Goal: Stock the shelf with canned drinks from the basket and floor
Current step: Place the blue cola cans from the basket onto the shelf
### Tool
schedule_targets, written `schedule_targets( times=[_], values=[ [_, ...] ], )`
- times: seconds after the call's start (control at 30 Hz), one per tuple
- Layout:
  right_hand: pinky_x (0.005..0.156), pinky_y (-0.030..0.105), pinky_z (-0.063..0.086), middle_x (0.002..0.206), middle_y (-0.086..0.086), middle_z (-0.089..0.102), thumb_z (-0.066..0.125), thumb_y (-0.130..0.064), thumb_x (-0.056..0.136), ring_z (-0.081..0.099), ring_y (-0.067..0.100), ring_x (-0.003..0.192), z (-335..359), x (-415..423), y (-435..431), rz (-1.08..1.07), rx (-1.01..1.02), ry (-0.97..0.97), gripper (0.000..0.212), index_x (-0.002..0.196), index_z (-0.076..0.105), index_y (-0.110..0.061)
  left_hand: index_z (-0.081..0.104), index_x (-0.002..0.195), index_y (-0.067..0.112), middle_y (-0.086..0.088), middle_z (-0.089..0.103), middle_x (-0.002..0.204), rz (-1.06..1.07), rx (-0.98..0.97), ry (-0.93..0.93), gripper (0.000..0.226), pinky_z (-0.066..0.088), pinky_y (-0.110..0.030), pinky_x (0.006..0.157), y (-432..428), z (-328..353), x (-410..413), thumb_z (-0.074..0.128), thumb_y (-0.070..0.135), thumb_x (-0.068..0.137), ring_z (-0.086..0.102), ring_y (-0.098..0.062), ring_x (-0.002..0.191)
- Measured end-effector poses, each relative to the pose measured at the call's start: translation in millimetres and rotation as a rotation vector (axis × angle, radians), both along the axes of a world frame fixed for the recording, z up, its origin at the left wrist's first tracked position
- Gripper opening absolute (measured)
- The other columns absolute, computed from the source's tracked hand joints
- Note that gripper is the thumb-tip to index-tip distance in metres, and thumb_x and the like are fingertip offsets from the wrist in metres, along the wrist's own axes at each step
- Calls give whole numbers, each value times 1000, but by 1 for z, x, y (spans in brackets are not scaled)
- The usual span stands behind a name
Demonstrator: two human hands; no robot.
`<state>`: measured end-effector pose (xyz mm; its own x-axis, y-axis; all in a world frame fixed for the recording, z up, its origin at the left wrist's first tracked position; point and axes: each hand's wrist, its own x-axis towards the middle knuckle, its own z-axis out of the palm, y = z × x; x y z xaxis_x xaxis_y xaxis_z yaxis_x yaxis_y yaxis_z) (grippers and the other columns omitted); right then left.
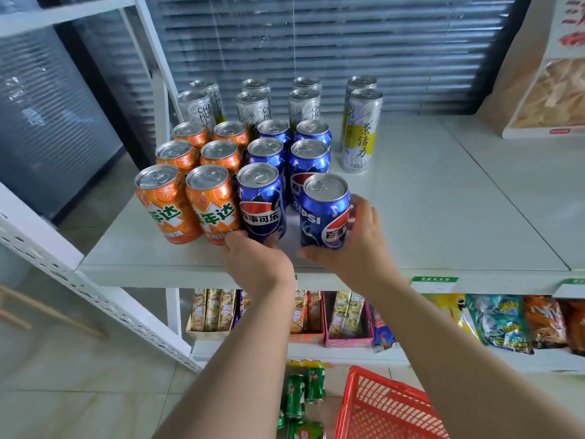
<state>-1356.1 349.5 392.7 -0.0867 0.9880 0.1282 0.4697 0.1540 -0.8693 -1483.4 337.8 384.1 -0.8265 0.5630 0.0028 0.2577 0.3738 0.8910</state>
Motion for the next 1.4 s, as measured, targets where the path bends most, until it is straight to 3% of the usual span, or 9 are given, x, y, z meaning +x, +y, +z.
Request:
schedule_targets(
  times=[0.07,0.23,0.37,0.57,0.73,0.8,1.03,1.13,1.4],
  values=[
    [91,11,41,136,-9,41,89,-28,63,45,4,118,1,5,2,48,-19,43,102,146,30,-21,54,113,0,-18,59,118,-5,2,3,40,45,-41,80,0,0,0,71,18,82,57,-38,105],
    [73,5,42,114,-14,62,72,-9,77,59,10,104,0,12,1,89,-15,-39,73,140,39,-27,55,111,1,-17,60,116,-15,9,-1,39,46,-41,81,0,-1,-1,71,21,83,58,-36,104],
    [89,24,49,117,-12,67,77,-11,75,62,9,109,-4,3,3,18,-19,65,72,137,46,-29,55,112,1,-17,60,117,-21,3,9,38,46,-39,81,0,-1,-1,69,22,84,58,-36,104],
    [83,31,53,106,-10,73,84,-26,70,67,13,97,-5,-9,6,-83,-38,18,56,121,61,-26,53,114,1,-17,60,117,-24,0,14,38,42,-35,76,0,-3,-2,67,23,86,58,-36,104],
    [63,18,43,103,-4,72,88,-38,65,62,14,88,0,-18,8,-155,-62,-62,62,117,63,-17,53,115,2,-17,59,118,-25,-19,16,37,44,-37,78,0,-2,-2,67,22,87,57,-36,105],
    [58,21,37,102,-2,67,89,-43,62,56,15,86,1,-22,7,-171,-78,-84,68,116,60,-12,53,114,2,-17,59,118,-30,-18,21,37,45,-39,80,0,-2,-3,67,22,86,57,-36,106],
    [74,25,37,103,-1,64,84,-35,71,59,20,98,6,-15,3,-96,-79,-129,74,136,51,-22,54,113,1,-18,58,118,-45,-20,17,37,46,-43,84,-1,-1,-4,67,21,86,55,-37,106],
    [73,26,40,108,2,69,81,-33,74,61,22,98,6,-14,1,-96,-75,-143,57,127,60,-21,54,114,0,-18,57,119,-50,-23,22,38,45,-43,85,-2,0,-4,67,21,85,55,-37,108],
    [71,26,41,110,1,69,83,-40,71,61,19,96,0,-16,1,-141,-54,-110,59,123,62,-20,52,115,0,-19,55,121,-51,-26,23,36,45,-41,83,-3,0,-3,66,17,87,55,-37,108]
  ],
)
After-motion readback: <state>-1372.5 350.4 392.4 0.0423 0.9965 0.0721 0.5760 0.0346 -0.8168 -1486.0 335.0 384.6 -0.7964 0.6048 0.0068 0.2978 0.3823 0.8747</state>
